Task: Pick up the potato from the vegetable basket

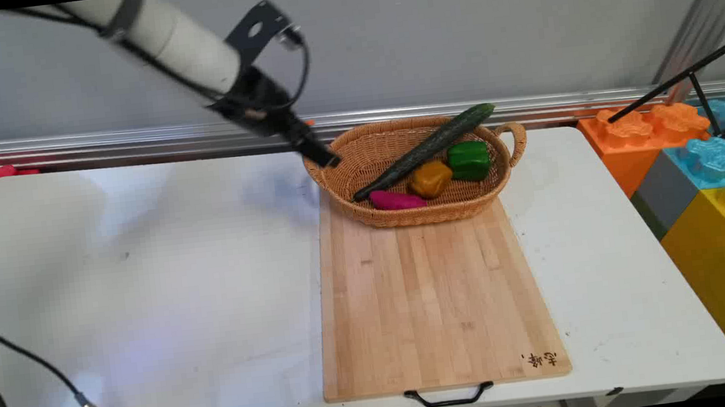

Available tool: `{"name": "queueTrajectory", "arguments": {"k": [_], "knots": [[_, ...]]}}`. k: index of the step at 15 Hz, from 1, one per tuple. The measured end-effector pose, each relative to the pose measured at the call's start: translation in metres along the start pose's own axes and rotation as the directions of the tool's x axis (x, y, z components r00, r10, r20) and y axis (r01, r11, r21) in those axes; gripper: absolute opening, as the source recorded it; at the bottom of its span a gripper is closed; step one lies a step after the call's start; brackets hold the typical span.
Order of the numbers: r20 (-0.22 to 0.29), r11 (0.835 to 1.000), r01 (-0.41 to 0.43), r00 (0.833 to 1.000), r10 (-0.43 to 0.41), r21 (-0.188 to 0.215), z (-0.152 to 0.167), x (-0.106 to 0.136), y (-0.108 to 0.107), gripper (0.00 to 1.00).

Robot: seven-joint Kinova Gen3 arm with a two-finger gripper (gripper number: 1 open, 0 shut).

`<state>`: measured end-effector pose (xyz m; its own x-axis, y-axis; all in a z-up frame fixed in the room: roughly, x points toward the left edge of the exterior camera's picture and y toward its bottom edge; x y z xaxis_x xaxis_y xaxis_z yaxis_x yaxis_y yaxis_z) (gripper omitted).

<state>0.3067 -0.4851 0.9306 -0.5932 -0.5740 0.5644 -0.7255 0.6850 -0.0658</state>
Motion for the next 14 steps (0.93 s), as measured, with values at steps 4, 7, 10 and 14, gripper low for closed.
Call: {"name": "queueTrajectory", "arguments": {"k": [4, 7, 10, 14], "knots": [[-0.036, 0.999, 0.053, 0.998, -0.053, 0.006, 0.023, 0.036, 0.014, 1.00], [-0.043, 0.996, 0.092, 0.995, -0.091, 0.013, 0.058, 0.059, 0.023, 1.00], [-0.041, 0.993, 0.112, 0.993, -0.111, 0.024, 0.092, 0.076, 0.034, 1.00], [-0.030, 0.992, 0.115, 0.993, -0.114, 0.044, 0.128, 0.089, 0.045, 1.00]]}}
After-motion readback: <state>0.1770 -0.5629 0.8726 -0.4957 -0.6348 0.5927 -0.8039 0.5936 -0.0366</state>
